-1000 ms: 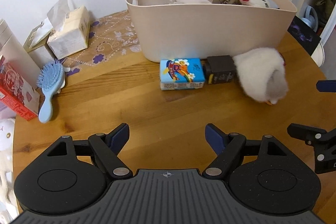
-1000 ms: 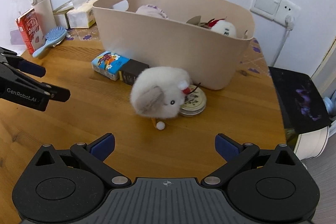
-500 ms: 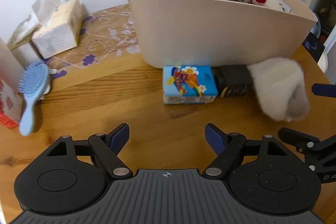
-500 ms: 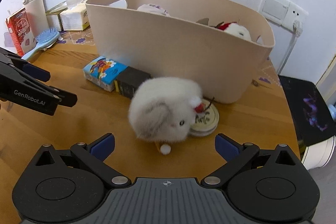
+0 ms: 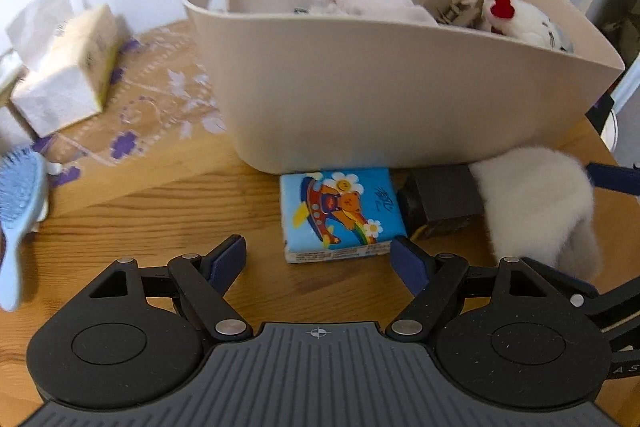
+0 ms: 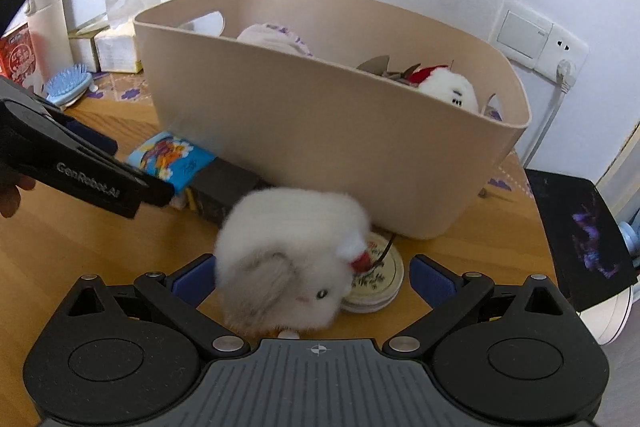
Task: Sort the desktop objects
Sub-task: 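Grasp the blue cartoon tissue pack with the left tool while the right grasps the white mouse plush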
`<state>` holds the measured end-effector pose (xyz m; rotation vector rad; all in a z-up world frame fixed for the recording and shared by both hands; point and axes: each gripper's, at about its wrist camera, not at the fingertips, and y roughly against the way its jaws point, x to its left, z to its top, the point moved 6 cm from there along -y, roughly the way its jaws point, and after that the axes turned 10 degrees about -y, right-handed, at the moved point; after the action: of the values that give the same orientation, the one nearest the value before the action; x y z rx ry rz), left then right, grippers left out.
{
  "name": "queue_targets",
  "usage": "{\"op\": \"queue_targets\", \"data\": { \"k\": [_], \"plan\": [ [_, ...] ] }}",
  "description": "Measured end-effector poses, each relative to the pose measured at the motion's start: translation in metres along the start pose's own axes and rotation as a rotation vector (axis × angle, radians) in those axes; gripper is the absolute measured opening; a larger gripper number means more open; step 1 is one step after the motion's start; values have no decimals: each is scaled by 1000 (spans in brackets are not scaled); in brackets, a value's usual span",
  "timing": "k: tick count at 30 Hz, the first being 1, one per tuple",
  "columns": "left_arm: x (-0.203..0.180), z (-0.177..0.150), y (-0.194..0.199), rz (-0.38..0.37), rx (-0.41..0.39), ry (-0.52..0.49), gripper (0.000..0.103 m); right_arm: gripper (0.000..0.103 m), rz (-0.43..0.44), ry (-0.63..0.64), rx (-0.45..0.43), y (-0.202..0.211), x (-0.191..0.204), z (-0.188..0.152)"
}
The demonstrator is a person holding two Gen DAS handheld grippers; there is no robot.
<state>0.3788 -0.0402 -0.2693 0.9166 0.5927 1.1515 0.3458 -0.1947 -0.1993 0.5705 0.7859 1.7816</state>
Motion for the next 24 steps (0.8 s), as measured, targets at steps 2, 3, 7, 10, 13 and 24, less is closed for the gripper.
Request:
{"op": "queue_targets", "data": {
  "k": [2, 3, 7, 10, 13, 24],
  "plan": [
    [-4, 0, -1, -15, -7, -11, 81, 100, 5, 8, 0, -2, 0, 1],
    [-5, 0, -1, -21, -12, -13, 81, 97, 8, 10, 5, -4, 0, 1],
    [-8, 1, -2, -38, -19, -8, 82, 93, 20, 4, 24, -10, -2, 0],
    [-10, 2, -3, -40, -31, -8, 82, 92, 21, 1, 29, -13, -2, -1],
    [-7, 5, -6, -15, -46, -2, 83, 92, 22, 5, 27, -15, -2, 0],
    [-3, 11, -10, 9, -69, -63, 64, 77, 50, 12, 5, -14, -3, 2]
  ]
}}
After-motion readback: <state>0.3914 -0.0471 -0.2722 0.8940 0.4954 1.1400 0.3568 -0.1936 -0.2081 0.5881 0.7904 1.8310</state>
